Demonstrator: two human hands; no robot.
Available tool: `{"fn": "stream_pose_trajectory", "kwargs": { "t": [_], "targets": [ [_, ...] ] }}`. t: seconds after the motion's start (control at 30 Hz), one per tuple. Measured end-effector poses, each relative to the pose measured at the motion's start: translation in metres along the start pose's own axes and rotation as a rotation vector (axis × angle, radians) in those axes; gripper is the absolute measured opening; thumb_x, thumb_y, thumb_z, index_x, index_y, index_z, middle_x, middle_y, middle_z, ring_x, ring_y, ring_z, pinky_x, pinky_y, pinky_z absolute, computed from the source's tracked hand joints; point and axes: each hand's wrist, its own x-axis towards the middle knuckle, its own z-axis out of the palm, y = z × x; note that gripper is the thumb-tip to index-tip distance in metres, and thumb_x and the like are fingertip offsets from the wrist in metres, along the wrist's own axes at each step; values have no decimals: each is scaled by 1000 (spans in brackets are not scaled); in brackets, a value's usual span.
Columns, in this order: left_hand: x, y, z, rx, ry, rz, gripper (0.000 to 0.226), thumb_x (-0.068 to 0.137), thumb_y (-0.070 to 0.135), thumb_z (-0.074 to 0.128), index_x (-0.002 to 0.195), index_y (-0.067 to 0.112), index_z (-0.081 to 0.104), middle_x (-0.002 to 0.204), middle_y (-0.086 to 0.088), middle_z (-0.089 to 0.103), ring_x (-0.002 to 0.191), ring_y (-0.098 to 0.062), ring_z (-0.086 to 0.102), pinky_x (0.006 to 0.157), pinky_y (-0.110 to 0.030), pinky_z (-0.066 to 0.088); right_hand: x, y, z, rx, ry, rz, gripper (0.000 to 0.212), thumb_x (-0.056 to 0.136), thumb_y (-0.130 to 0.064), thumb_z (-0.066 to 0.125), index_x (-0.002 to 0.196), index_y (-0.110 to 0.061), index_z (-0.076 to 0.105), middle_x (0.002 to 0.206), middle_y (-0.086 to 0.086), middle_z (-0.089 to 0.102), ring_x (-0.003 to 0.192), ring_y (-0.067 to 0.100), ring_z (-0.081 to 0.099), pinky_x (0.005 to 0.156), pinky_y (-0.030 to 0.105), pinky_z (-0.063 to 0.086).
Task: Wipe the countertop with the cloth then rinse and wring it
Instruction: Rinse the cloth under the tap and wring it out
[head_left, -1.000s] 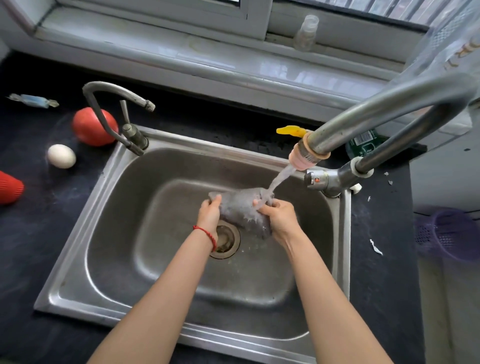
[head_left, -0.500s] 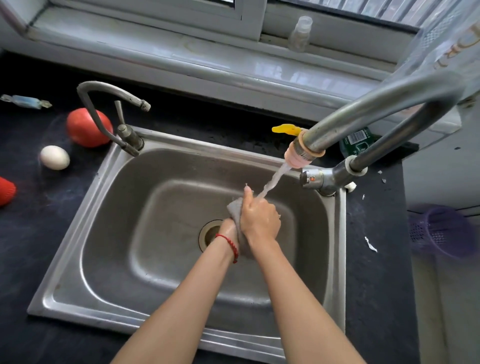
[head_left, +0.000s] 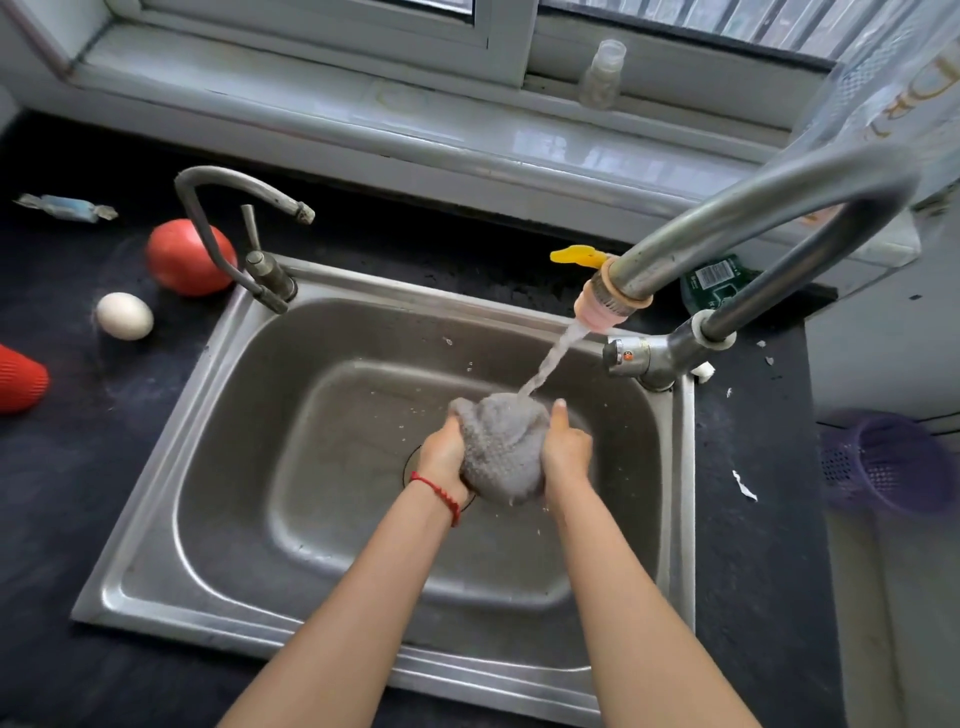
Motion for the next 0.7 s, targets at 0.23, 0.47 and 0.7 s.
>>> {"fn": "stream_pose_trajectory", "kwargs": {
  "t": [0.23,0.47,0.7],
  "targets": [
    [-14,1,2,179,-219,-106,74,58,69,66,106,13,63,102,-9,67,100,-28,63,84,-45,53,-20,-8,6,0,-411,-152,28,93,-27,45,83,-11,67,92,12,71,82,18,64,74,25,50],
    [-6,-2,8,168,-129,226,2,80,7,65,82,7,64,82,-13,65,73,-24,63,78,-38,53,-9,7,-5,-306,-174,-501,22,84,-25,56,85,-9,70,101,13,64,101,25,54,92,39,42],
    [-16,4,1,297,-318,382,14,84,-4,55,89,5,65,76,-3,70,67,-14,67,64,-22,58,1,19,-7,251,-730,-15,66,69,-48,65,115,-1,60,114,19,66,105,29,64,96,41,48]
  ]
}}
